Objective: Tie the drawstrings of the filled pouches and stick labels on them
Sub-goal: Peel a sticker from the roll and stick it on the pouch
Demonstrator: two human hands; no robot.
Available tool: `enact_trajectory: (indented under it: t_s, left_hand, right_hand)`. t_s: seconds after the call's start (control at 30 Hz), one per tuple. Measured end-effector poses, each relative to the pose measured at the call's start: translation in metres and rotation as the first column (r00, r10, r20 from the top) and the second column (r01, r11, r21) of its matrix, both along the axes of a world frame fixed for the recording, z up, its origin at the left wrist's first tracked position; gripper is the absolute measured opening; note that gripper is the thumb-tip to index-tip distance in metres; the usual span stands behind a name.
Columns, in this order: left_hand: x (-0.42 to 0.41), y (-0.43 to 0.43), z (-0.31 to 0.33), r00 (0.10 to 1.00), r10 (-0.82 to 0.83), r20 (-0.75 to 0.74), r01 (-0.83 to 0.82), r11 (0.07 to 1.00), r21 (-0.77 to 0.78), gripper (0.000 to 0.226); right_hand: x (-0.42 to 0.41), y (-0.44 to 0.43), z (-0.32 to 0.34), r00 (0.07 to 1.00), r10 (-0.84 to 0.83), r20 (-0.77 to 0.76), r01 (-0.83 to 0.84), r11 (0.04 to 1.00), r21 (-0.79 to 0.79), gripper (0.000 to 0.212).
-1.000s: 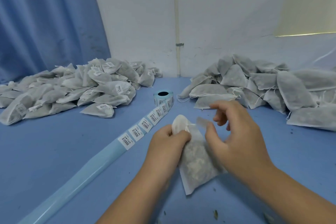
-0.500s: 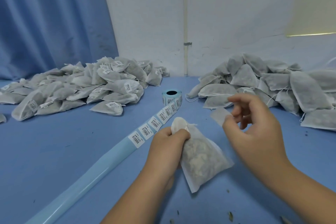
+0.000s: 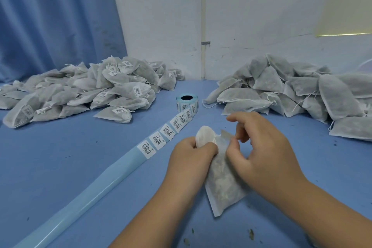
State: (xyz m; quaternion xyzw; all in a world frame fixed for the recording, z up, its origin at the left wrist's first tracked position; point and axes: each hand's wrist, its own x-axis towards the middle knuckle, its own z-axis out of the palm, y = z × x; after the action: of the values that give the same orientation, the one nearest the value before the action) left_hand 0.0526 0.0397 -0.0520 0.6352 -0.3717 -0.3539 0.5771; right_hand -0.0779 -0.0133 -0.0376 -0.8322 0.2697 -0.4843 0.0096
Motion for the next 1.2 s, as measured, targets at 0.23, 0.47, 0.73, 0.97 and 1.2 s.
enact_trajectory:
  t_s: [0.23,0.47,0.73,0.97,1.2]
  left_hand:
    - [-0.003,-0.001,0.0,0.999,-0.013,0.035,0.013,1.0,0.009,0.049]
    - [-0.004,0.004,0.007,0.993,-0.109,0.043,0.109,0.994,0.008,0.033]
    - [-0.002,0.005,0.006,0.996,-0.087,0.032,0.087,0.996,0.009,0.034]
    - [0.006,0.005,0.003,0.979,-0.077,-0.188,0.063,0.995,-0.079,0.024]
    - [-0.001,0.01,0.004,0.977,-0.153,-0.15,0.14,0.986,-0.092,0.023]
  right_hand:
    - [0.005,0.002,-0.004,0.994,0.036,-0.106,-0.033,0.999,0.027,0.039]
    - [0.001,0.002,-0.005,0.982,0.123,-0.142,-0.105,0.986,0.133,0.04]
    - [-0.001,0.005,-0.002,0.956,0.22,-0.192,-0.176,0.959,0.223,0.032]
    - [-0.004,-0.001,-0.003,0.889,0.37,0.272,-0.457,0.664,0.591,0.032]
    - [-0.006,-0.009,-0.004,0.87,0.219,0.441,-0.493,0.392,0.777,0.018]
